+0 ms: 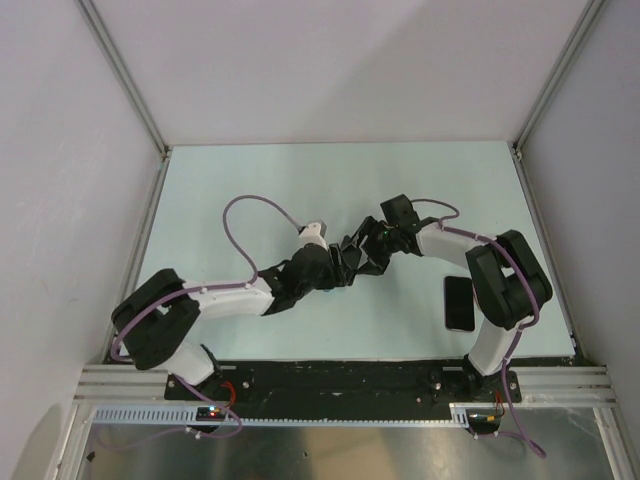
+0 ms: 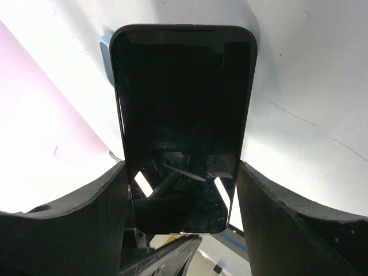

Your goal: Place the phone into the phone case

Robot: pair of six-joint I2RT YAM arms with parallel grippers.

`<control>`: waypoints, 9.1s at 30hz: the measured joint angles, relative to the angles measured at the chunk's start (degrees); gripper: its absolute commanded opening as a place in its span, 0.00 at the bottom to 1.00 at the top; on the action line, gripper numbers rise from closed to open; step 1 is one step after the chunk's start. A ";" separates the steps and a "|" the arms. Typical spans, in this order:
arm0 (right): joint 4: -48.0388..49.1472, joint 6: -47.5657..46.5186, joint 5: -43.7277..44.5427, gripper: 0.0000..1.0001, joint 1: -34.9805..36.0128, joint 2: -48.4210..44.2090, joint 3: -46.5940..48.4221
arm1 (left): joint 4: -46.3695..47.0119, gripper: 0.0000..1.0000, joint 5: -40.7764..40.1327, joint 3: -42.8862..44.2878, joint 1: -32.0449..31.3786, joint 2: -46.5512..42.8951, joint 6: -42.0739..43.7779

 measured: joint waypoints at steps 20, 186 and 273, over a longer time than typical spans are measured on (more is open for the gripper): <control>1.36 -0.09 -4.17 0.90 -1.60 -1.16 -0.04 | 6.40 0.00 -2.47 0.42 0.04 5.25 -0.92; 29.35 -15.47 -4.90 0.00 4.33 -10.08 -19.19 | -32.76 0.00 9.92 6.95 18.47 3.41 12.87; 1.84 -21.05 11.93 0.56 7.54 -4.46 -5.86 | -29.92 0.00 13.33 6.51 17.25 3.10 14.14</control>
